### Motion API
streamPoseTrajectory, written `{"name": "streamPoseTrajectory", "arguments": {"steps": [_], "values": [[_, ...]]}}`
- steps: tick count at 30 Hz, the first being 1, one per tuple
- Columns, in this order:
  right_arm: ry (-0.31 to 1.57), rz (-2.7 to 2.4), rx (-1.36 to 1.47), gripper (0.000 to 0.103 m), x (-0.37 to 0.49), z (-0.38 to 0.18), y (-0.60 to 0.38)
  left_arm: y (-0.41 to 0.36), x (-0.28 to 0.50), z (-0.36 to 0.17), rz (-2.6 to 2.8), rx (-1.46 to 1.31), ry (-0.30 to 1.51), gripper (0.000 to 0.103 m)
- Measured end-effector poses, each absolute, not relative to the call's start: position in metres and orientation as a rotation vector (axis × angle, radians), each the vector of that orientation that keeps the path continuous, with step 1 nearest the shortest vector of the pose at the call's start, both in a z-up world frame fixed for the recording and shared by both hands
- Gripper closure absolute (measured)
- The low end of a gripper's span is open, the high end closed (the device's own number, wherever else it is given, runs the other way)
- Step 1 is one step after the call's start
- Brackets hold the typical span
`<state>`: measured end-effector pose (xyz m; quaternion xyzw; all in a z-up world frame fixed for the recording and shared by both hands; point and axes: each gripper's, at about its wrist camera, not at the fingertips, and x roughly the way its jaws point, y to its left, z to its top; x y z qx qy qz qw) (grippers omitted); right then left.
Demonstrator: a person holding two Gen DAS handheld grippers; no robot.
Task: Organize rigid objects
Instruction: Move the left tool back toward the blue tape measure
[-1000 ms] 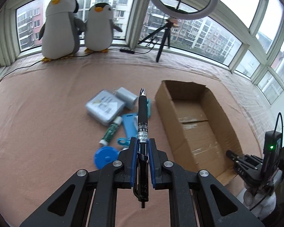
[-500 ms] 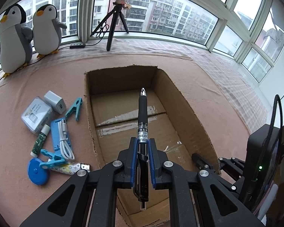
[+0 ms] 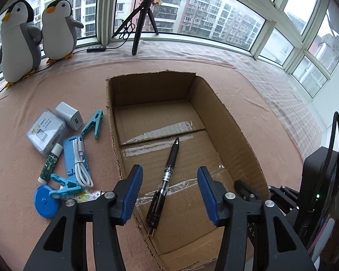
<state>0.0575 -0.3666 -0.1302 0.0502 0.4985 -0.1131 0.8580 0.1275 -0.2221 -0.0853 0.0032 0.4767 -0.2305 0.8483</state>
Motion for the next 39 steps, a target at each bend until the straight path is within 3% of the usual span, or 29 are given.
{"name": "streamPoseTrajectory", "arguments": {"steps": [11, 14, 20, 26, 39], "values": [[1.045, -0.235, 0.101, 0.089, 0.058, -0.132, -0.366, -0.161, 0.111, -0.056, -0.48, -0.058, 0.937, 0.048], [1.043, -0.233, 0.099, 0.089, 0.058, -0.132, -0.366, -0.135, 0.105, -0.055, -0.433, -0.035, 0.917, 0.043], [1.037, -0.236, 0.095, 0.089, 0.058, -0.132, -0.365, -0.07, 0.1, -0.073, -0.312, -0.013, 0.938, 0.042], [1.036, -0.238, 0.09, 0.089, 0.058, -0.132, -0.365, -0.022, 0.101, -0.105, -0.243, -0.02, 1.004, 0.034], [1.037, -0.245, 0.089, 0.088, 0.06, -0.132, -0.365, -0.05, 0.109, -0.134, -0.258, 0.081, 1.011, 0.03]]}}
